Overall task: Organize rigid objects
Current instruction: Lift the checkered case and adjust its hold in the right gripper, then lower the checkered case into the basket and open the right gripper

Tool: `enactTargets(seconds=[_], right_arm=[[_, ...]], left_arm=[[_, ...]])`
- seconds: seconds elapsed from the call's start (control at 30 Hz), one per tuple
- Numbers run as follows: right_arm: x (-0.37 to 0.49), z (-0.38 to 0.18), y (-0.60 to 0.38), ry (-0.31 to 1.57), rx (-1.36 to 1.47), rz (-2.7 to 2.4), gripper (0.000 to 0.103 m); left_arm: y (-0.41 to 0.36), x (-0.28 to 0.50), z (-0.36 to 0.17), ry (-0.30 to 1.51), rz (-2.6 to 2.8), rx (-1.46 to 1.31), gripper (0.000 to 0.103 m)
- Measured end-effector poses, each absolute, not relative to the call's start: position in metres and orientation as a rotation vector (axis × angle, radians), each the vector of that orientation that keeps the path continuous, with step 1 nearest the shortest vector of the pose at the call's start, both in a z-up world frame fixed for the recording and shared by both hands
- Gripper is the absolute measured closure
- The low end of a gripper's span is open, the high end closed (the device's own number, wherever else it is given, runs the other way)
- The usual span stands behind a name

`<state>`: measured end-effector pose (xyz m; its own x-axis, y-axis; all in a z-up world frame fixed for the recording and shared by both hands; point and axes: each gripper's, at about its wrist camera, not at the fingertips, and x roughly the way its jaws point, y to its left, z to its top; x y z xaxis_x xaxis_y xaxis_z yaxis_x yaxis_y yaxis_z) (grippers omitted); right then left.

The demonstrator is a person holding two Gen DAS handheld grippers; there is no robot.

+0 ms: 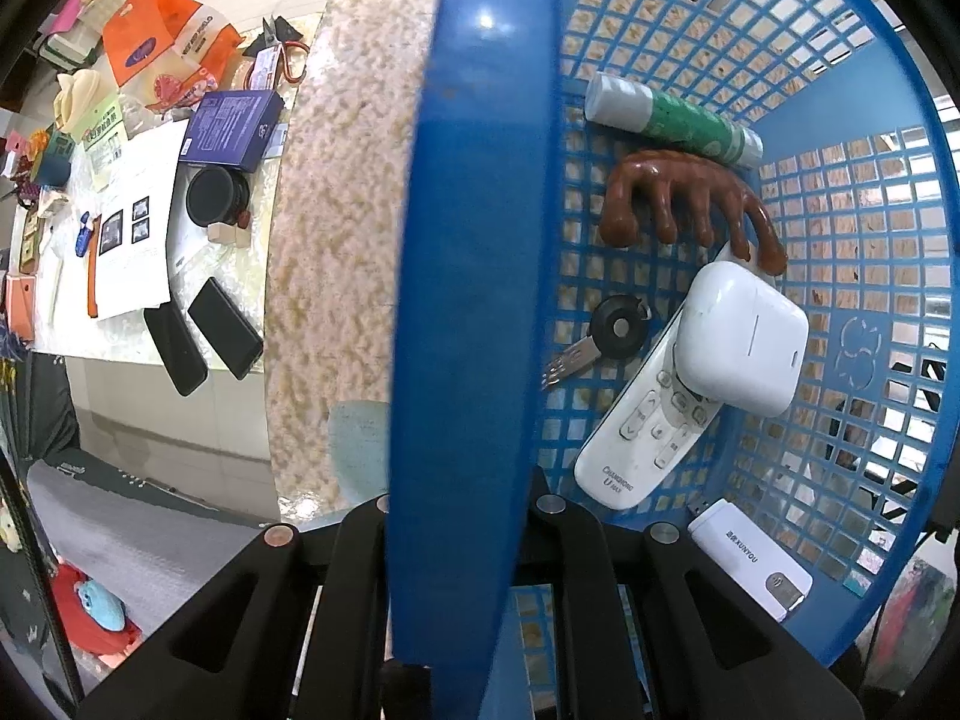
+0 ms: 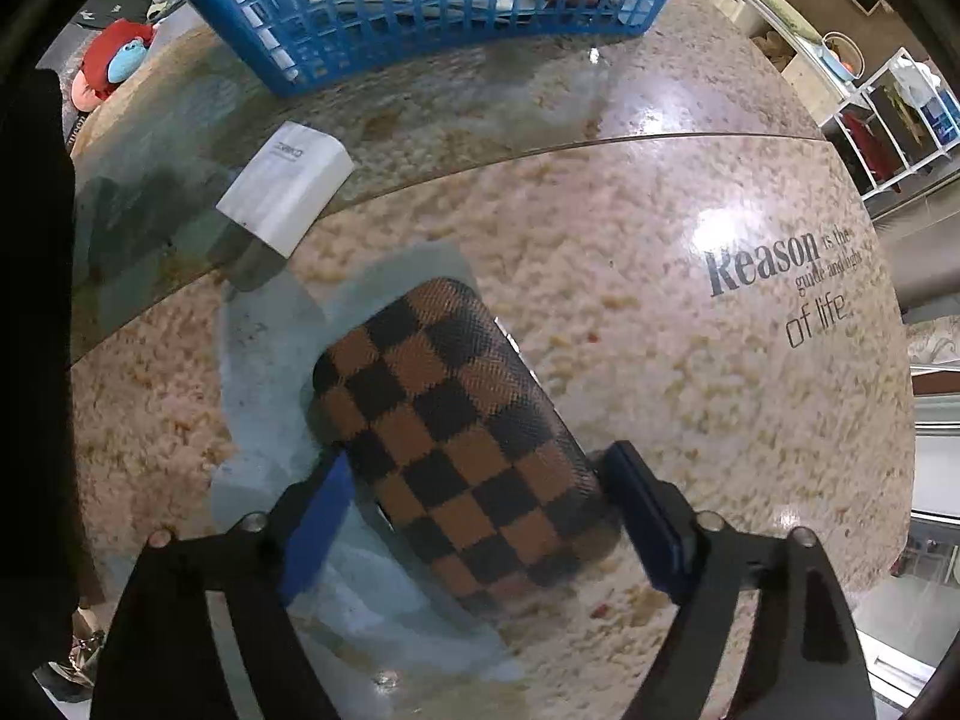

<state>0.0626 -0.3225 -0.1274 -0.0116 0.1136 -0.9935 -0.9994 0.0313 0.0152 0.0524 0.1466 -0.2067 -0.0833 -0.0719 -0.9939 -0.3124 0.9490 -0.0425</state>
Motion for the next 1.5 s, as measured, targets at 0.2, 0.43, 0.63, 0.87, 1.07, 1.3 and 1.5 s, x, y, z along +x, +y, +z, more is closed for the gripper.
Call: enactTargets(seconds=[0.2,0.43,0.63,0.87,1.07,1.3,1.5], right_arm=[[0.055,-0.12,-0.319,1.187,-1.032,1.192,0.029],[0.059,-0.099,-0.321,1.14,-0.963,1.083,0.029],[0.06,-0.052,-0.325,1.11,-0.911,1.001,0.029],[0.056,0.016,-0.306,0.999,-0.885,0.937,0.029],[0.051,0.066,-0.269,0.915,-0.87,0.96,0.029],[0.037,0.081,-0.221,0.865,-0.904,1.046,0.029],[0.026,0.073,-0.186,0.848,-0.943,1.129,0.029]], left_arm=[[0.14,0.056,-0.207,1.652,0.196,-0.292,0.091],[0.134,0.059,-0.208,1.655,0.182,-0.271,0.091],[0.128,0.061,-0.208,1.653,0.172,-0.26,0.092],[0.125,0.064,-0.209,1.655,0.142,-0.254,0.097],[0.123,0.066,-0.21,1.653,0.129,-0.247,0.098],[0.12,0.068,-0.21,1.648,0.107,-0.233,0.098],[0.12,0.067,-0.21,1.641,0.105,-0.239,0.098]])
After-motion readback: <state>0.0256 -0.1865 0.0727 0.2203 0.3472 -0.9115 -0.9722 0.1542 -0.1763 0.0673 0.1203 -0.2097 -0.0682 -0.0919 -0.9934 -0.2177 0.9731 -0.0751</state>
